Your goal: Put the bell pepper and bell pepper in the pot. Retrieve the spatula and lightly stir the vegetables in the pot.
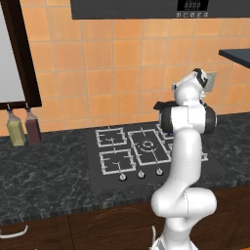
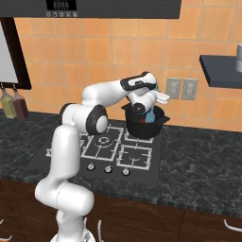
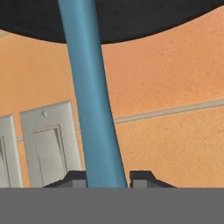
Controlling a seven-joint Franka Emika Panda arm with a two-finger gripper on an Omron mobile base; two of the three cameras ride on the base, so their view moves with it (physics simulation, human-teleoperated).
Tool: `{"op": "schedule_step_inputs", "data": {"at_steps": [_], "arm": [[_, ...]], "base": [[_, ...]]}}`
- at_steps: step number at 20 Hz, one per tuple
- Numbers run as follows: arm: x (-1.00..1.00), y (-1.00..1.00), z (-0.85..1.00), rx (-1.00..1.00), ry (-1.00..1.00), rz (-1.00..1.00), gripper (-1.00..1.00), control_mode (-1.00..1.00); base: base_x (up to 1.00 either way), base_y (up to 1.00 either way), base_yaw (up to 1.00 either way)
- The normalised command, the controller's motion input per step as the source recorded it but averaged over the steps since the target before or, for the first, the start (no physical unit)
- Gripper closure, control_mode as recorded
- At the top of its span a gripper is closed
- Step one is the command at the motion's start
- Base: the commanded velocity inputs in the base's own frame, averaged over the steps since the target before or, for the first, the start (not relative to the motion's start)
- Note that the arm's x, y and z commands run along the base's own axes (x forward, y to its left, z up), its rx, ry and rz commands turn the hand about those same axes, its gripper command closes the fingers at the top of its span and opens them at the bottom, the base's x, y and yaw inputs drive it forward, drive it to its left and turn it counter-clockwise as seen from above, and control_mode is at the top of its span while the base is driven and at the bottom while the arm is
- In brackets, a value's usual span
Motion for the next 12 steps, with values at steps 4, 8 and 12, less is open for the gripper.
{"op": "schedule_step_inputs", "data": {"at_steps": [4, 8, 12], "arm": [[0.00, 0.00, -0.02, -0.01, 0.03, 0.00, 1.00, -1.00], [-0.01, 0.05, -0.09, 0.00, 0.07, 0.12, 1.00, -1.00], [0.00, 0.12, -0.37, 0.00, 0.10, 0.63, 1.00, -1.00]], "base": [[0.00, 0.00, 0.00], [0.00, 0.00, 0.00], [0.00, 0.00, 0.00]]}}
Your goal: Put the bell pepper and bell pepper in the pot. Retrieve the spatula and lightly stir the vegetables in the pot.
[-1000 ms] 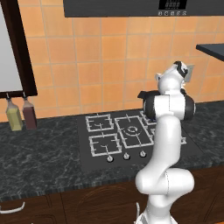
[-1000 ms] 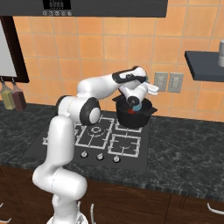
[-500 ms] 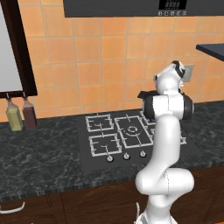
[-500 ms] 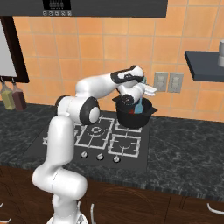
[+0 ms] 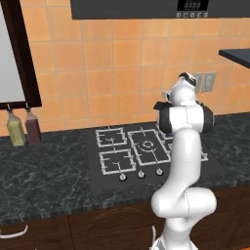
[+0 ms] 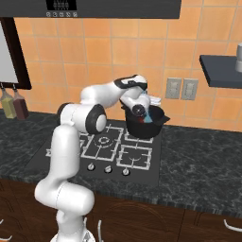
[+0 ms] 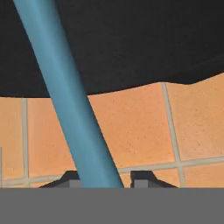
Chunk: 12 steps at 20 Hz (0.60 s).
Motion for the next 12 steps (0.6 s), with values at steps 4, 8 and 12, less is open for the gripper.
{"op": "schedule_step_inputs", "data": {"at_steps": [4, 8, 12], "arm": [[0.00, 0.00, -0.19, 0.00, -0.04, 0.44, 1.00, -1.00], [0.00, 0.00, -0.01, 0.02, -0.10, 0.27, 1.00, -1.00], [0.14, 0.03, -0.05, 0.15, -0.17, 0.21, 1.00, -1.00]], "base": [[0.00, 0.00, 0.00], [0.00, 0.00, 0.00], [0.00, 0.00, 0.00]]}}
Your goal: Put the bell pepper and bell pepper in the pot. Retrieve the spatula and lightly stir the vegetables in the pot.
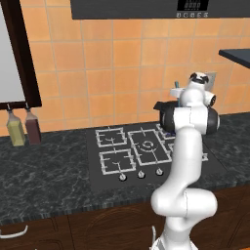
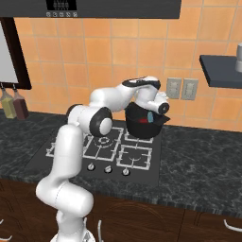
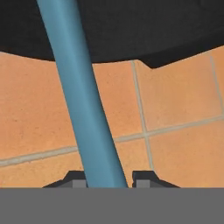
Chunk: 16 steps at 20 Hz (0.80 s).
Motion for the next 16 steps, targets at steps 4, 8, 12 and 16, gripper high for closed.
{"op": "schedule_step_inputs", "data": {"at_steps": [4, 8, 12, 16], "arm": [[0.15, 0.22, -0.12, 0.25, -0.06, 0.05, 1.00, -1.00], [0.01, 0.31, 0.00, 0.22, 0.00, 0.00, 1.00, -1.00], [0.00, 0.21, 0.16, 0.14, 0.06, -0.02, 1.00, -1.00], [0.00, 0.00, 0.11, 0.05, 0.14, -0.09, 1.00, -1.00]], "base": [[0.00, 0.00, 0.00], [0.00, 0.00, 0.00], [0.00, 0.00, 0.00], [0.00, 0.00, 0.00]]}}
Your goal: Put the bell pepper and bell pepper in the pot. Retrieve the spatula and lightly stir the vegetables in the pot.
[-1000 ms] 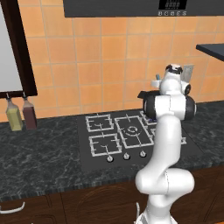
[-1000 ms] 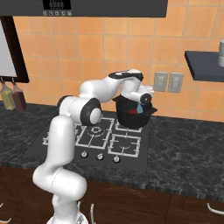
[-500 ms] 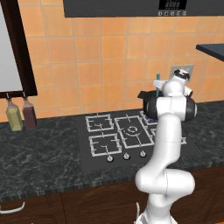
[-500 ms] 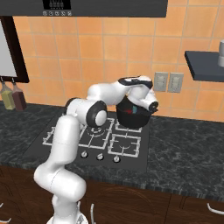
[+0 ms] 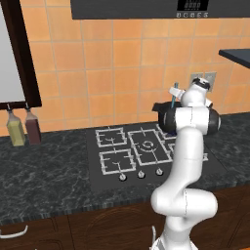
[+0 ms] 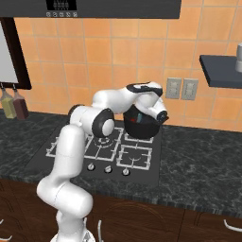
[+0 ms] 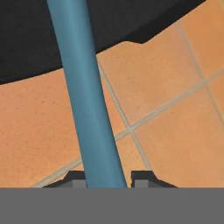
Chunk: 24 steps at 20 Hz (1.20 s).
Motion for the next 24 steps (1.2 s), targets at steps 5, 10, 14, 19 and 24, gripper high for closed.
{"op": "schedule_step_inputs", "data": {"at_steps": [5, 10, 14, 19, 24], "arm": [[0.04, -0.04, -0.20, -0.04, 0.10, -0.01, 1.00, -1.00], [0.08, -0.21, -0.44, -0.04, -0.06, 0.00, 1.00, -1.00], [0.14, -0.54, -0.22, -0.04, -0.07, 0.00, 1.00, -1.00], [0.02, -0.22, 0.03, -0.19, 0.05, 0.00, 1.00, -1.00], [0.00, 0.15, 0.04, -0.29, 0.08, 0.07, 1.00, -1.00]], "base": [[0.00, 0.00, 0.00], [0.00, 0.00, 0.00], [0.00, 0.00, 0.00], [0.00, 0.00, 0.00], [0.00, 0.00, 0.00]]}}
